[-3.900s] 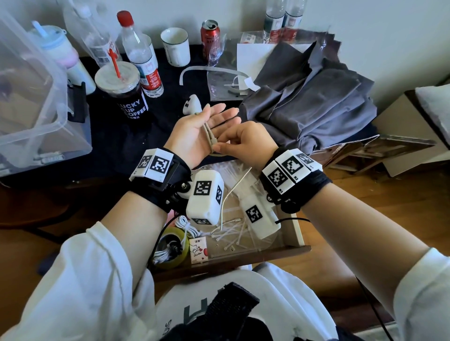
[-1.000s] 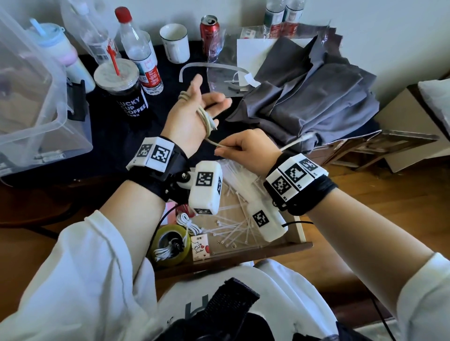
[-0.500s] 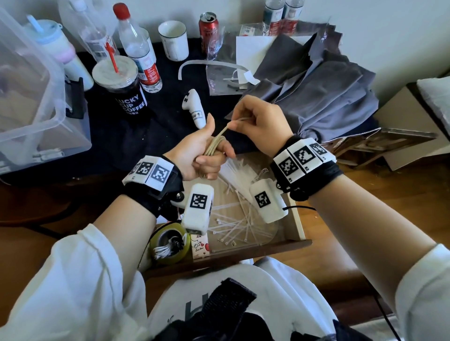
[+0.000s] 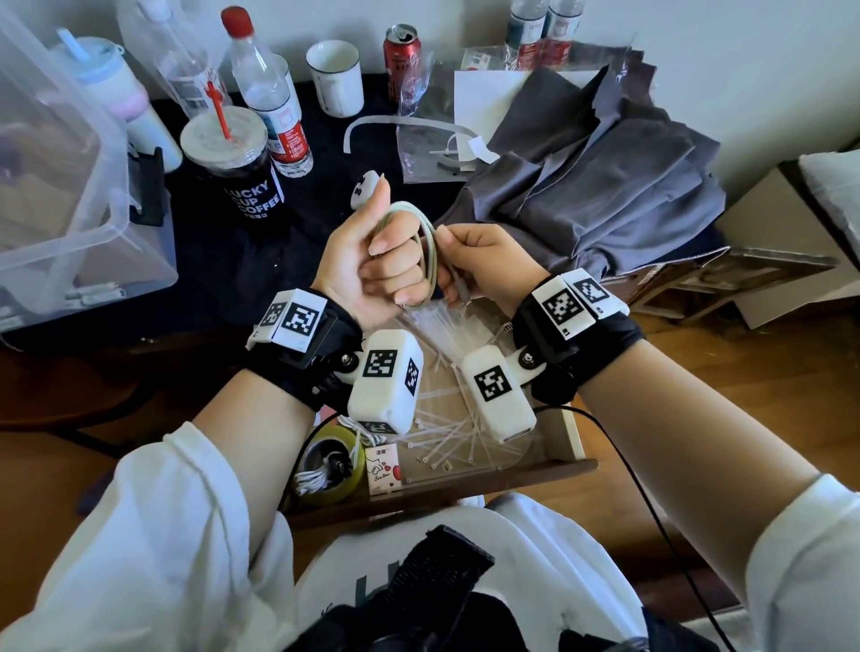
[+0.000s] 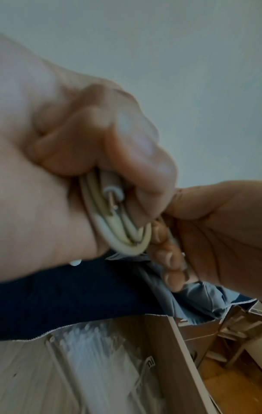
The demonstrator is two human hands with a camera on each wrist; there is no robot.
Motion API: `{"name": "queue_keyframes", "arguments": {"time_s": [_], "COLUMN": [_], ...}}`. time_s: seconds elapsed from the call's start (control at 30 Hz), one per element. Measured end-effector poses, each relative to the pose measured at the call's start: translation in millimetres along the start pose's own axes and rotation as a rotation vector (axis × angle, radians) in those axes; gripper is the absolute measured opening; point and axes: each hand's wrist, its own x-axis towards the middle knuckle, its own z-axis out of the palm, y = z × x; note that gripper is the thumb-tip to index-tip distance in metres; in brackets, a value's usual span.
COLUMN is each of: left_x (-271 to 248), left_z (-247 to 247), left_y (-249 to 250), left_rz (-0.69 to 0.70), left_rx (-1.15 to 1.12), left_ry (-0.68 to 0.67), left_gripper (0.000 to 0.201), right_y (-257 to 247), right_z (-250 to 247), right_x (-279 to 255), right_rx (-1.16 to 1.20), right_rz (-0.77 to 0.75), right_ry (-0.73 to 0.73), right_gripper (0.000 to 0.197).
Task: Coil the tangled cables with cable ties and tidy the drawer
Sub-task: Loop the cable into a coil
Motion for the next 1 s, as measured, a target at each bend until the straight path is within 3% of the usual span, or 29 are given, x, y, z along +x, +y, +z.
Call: {"name": "queue_keyframes", "arguments": {"time_s": [0.17, 0.33, 0.5, 0.63, 0.73, 0.83, 0.97, 1.0], "left_x": [-1.8, -1.5, 2.0, 5.1, 4.4, -0.4, -4.1, -4.5], "left_z": [0.7, -0.1, -0.2, -4.9, -9.6, -8.9, -6.7, -6.6], "left_y": [-1.3, -5.1, -8.3, -13.5, -18.3, -19.9, -17.1, -16.9], "left_rz": [0.025, 0.034, 0.072, 0.116, 0.121, 0.021, -0.124, -0.135], "left_rx": [0.013, 0.048, 0.094, 0.167, 0.137, 0.109, 0.062, 0.072], "left_ry": [0.067, 0.143, 0.348, 0.506, 0.489, 0.504, 0.331, 0.297], "left_gripper": [0.057, 0.057, 0.059, 0.046, 0.045, 0.043, 0.083, 0.085], "right_y": [-2.1, 2.1, 4.1, 3.1, 1.5, 2.4, 4.5, 5.7], "right_z": [-3.0, -1.7, 0.2, -3.7, -4.9, -4.6, -5.3, -6.3], "right_x": [-3.5, -3.0, 0.9, 0.9, 1.2, 2.1, 1.1, 1.5], "right_rx": [-0.049, -0.160, -0.290, -0.208, -0.121, -0.087, -0.188, -0.197], "right_rz": [0.037, -0.064, -0.098, -0.090, -0.070, -0.050, -0.045, -0.044], "right_ry": [-0.048, -0.017, 0.086, 0.130, 0.110, 0.048, 0.019, 0.017], "right_gripper": [0.027, 0.026, 0.023, 0.029, 0.025, 0.021, 0.014, 0.012]}}
